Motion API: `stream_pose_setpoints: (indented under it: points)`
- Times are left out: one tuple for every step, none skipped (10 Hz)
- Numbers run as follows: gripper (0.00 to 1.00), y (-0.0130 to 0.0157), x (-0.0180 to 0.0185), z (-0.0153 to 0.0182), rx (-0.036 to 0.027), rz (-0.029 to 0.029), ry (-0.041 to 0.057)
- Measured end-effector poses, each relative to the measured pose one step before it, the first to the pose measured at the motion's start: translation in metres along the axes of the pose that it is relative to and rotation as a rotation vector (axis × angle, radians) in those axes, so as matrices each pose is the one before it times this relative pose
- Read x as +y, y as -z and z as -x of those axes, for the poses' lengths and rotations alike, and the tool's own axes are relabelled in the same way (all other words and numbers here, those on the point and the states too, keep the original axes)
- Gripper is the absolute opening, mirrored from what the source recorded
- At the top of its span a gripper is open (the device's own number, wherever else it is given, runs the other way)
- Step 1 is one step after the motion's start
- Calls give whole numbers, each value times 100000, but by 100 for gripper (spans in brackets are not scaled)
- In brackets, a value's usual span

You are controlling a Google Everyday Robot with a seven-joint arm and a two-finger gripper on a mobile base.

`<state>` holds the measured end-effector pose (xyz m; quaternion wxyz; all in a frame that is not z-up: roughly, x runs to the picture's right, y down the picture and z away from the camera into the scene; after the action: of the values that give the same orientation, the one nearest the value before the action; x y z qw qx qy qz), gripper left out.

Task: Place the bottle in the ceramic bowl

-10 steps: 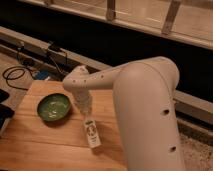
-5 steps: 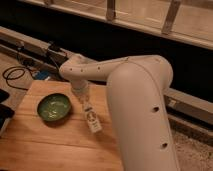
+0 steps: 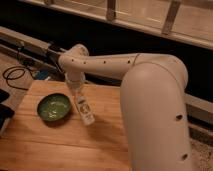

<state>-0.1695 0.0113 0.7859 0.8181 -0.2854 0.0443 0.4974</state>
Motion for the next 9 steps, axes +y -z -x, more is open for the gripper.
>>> stream_pose_setpoints:
  points:
    - [0, 153, 1550, 1031, -4942, 5190, 3324]
    - [0, -94, 1286, 1074, -4822, 4174, 3222]
    - [0, -34, 336, 274, -1425, 1528, 405]
    - [0, -42, 82, 86, -322, 172, 324]
    - [0, -24, 93, 17, 39, 96, 80]
    - [0, -15, 151, 48, 7, 114, 187]
    - [0, -18, 12, -6, 30, 25, 1]
    - [0, -64, -63, -150, 304, 287, -368]
    - [0, 36, -159, -190, -218, -332, 201]
